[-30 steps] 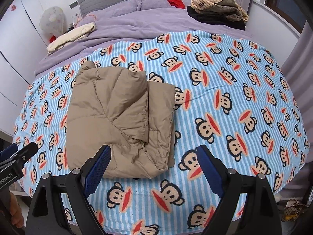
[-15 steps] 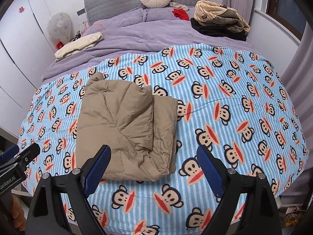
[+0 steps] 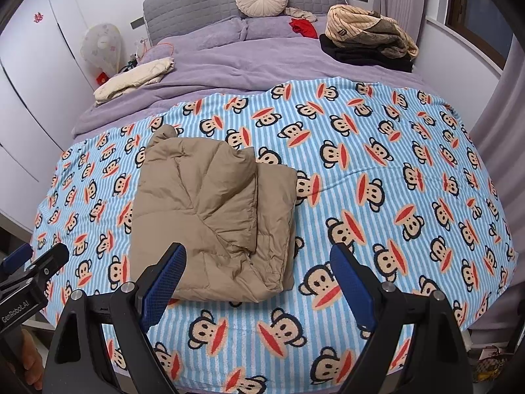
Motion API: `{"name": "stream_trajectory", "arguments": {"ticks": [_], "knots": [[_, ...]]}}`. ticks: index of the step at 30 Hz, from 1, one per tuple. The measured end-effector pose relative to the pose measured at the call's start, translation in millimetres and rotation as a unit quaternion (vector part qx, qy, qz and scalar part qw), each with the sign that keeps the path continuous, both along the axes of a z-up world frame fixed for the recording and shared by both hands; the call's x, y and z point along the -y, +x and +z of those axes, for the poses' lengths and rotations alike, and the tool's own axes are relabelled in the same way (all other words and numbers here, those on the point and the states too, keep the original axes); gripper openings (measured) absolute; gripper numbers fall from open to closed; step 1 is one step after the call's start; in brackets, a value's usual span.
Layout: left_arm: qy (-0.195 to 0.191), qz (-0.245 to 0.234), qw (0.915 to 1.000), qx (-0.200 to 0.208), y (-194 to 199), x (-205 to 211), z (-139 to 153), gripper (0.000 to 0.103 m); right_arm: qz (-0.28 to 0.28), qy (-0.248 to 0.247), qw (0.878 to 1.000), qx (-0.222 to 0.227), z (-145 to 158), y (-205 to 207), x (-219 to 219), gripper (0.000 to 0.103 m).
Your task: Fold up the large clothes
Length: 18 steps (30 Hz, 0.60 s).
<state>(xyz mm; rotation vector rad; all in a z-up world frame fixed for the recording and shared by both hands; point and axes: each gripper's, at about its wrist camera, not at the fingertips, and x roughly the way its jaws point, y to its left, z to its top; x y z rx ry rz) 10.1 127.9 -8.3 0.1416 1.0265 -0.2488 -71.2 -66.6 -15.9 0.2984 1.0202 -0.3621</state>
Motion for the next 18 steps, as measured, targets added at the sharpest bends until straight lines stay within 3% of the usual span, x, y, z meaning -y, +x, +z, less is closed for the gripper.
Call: {"name": "stream_trajectory", "arguments": {"ticks": [18], "knots": [[0.000,0.002,1.0000,0.001,-2.2,-1.9,2.0,0.103,0.000,0.000,1.000,0.002,2.4,-1.5,-4.1,0.091]]}}
